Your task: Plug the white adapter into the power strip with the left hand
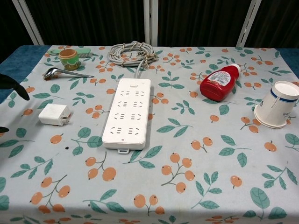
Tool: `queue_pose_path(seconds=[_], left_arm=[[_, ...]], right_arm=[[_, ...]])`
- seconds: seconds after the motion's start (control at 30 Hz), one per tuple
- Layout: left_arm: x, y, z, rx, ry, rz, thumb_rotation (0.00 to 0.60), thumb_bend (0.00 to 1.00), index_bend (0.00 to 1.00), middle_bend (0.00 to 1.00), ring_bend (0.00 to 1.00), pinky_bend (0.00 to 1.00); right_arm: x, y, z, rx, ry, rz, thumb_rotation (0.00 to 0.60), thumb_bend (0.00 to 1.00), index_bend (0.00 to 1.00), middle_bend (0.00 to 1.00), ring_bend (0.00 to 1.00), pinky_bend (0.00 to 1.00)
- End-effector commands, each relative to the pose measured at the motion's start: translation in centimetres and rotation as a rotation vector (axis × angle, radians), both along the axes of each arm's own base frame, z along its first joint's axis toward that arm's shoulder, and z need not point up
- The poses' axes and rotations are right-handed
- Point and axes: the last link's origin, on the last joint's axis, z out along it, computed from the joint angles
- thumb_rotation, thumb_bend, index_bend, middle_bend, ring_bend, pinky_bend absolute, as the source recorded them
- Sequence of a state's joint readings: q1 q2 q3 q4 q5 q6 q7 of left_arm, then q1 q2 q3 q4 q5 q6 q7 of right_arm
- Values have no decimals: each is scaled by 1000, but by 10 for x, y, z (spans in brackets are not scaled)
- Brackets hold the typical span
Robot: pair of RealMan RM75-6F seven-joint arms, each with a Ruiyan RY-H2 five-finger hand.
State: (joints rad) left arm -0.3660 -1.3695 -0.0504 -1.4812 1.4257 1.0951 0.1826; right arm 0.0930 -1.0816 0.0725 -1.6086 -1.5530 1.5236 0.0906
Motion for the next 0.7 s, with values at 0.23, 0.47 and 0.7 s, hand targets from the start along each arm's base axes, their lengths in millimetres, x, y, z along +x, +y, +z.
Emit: queue_pose_path(seconds=[0.23,0.47,0.7], left_arm=[[18,6,-16,-18,-11,-69,600,159,259,227,90,22],[30,8,-30,-66,-2,-80,600,159,252,229,90,21],[29,8,-34,-79,4,-63,600,159,252,230,90,20]], right_arm=[[-1,1,-1,1,-2,-8,600,160,0,0,0,0],[-1,1,8,-24,12,-8,600,160,0,0,0,0],[4,1,15,-38,32,8,600,160,0,0,0,0]])
